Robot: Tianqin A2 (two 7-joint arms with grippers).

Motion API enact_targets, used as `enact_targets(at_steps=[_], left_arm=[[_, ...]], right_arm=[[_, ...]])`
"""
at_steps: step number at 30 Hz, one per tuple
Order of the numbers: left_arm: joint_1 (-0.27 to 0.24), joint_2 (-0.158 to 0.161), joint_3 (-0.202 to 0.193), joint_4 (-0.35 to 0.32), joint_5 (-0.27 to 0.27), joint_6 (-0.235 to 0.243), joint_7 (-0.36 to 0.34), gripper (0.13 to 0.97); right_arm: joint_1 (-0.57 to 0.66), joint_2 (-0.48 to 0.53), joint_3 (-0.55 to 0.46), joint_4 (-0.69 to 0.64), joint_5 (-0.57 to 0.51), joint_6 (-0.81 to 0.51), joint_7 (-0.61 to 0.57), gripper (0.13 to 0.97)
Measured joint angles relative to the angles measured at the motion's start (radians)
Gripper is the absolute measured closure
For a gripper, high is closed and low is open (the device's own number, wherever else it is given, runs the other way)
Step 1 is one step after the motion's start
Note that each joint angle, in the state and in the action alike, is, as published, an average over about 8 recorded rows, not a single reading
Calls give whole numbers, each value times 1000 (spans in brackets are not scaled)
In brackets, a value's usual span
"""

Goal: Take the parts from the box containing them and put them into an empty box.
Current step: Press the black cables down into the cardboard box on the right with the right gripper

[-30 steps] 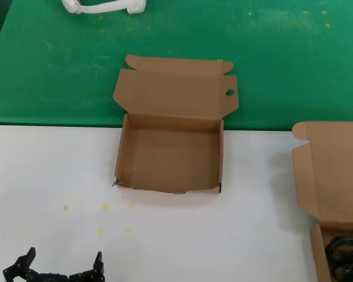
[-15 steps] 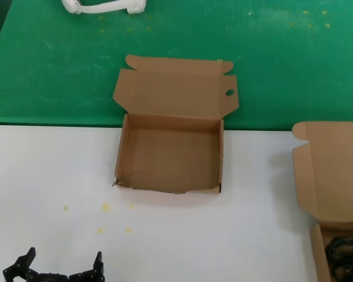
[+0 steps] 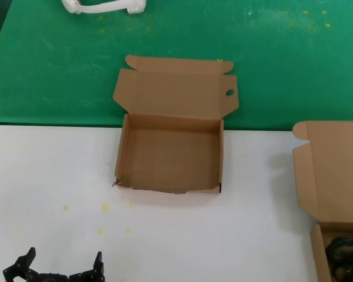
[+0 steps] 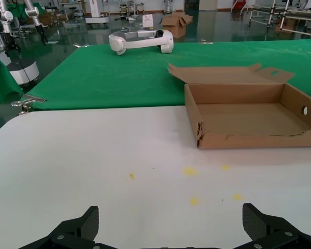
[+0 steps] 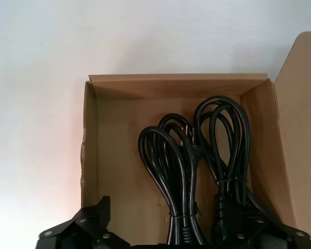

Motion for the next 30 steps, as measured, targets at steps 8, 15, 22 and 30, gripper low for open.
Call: enact_targets(at_steps=[8,15,22,30], left_arm=[[0,0,0,0,0,0,0,132],[0,0,0,0,0,0,0,132],[0,0,0,0,0,0,0,132],[0,0,0,0,0,0,0,132]], right_arm=[[-10,-17,41,-21,-17,-16,-22,396],[1,-45,59,-41,-42,-27,-28,550],[7,-67,71,-55,-61,-37,-33,695],[6,-74,86,-55,-73,-45,-31,801]])
